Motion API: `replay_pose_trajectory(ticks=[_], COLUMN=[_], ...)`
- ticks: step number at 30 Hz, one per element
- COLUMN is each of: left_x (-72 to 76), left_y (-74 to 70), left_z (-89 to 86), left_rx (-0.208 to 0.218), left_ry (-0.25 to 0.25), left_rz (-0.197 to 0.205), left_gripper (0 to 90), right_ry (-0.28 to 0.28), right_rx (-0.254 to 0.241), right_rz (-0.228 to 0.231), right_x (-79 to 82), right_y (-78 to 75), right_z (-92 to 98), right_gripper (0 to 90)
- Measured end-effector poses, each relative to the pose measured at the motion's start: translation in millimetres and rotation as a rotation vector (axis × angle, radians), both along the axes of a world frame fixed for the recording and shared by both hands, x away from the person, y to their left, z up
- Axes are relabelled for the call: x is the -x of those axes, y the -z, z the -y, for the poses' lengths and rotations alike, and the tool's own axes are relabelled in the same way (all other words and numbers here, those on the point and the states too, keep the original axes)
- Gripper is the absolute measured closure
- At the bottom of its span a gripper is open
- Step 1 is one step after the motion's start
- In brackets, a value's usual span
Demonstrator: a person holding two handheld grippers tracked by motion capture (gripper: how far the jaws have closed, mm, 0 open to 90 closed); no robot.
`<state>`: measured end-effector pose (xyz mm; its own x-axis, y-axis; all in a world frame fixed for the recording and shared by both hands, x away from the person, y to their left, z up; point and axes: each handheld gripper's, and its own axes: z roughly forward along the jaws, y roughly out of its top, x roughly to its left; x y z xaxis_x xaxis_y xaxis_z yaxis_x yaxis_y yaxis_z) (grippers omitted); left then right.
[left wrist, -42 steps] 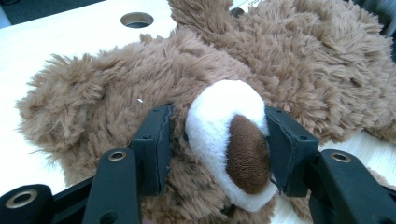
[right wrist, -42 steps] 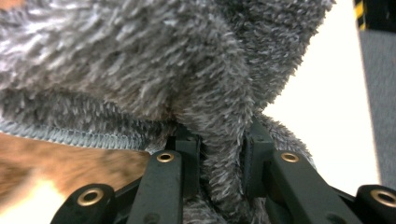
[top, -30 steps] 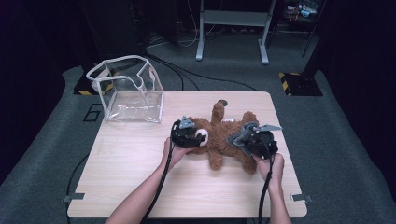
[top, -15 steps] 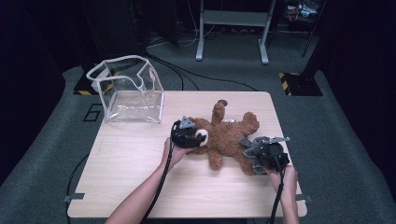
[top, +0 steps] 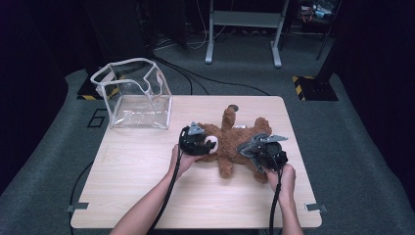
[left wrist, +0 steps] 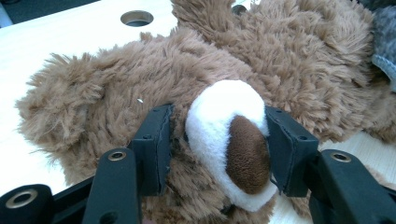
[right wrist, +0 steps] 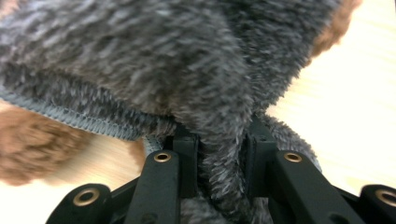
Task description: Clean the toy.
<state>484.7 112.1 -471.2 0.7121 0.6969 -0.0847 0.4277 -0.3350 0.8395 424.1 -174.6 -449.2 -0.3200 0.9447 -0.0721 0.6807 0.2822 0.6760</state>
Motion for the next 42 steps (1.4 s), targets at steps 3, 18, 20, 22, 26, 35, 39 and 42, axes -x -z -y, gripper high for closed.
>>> replay_pose_trajectory(ticks=[3, 18, 20, 22, 26, 35, 39, 42], left_x=[-0.5, -5.6, -8.0, -9.9, -15.7, -20.2, -21.6, -24.0], left_y=[0.3, -1.8, -4.4, -5.5, -7.7, -5.0, -5.2, -4.7], left_z=[0.1, 3.0, 3.9, 5.6, 4.8, 1.3, 1.3, 0.7], left_rx=[0.005, 0.002, -0.012, -0.009, -0.01, 0.017, 0.019, 0.027], left_ry=[0.001, -0.018, -0.022, -0.027, -0.021, -0.008, -0.012, -0.015], left_rz=[-0.001, -0.02, -0.038, -0.053, -0.078, -0.095, -0.101, -0.102], left_gripper=[46.4, 46.4, 46.4, 46.4, 46.5, 46.5, 46.5, 46.5], right_ry=[0.011, 0.042, 0.016, -0.012, 0.0, 0.029, 0.059, 0.081], right_rx=[-0.016, -0.018, -0.003, 0.027, 0.101, 0.08, 0.069, 0.039], right_rz=[-0.016, 0.055, 0.066, 0.069, 0.05, 0.006, -0.024, -0.003], right_x=[6.2, 30.4, 27.1, 19.9, 7.0, 24.5, 31.8, 37.1], right_y=[3.1, -16.2, -21.2, -22.6, -12.6, 6.9, 10.6, 3.1], right_z=[10.5, 19.4, 5.8, -11.2, -28.7, -3.9, 10.6, 19.3], right_gripper=[71.9, 71.2, 71.1, 71.1, 71.2, 72.4, 72.2, 71.0])
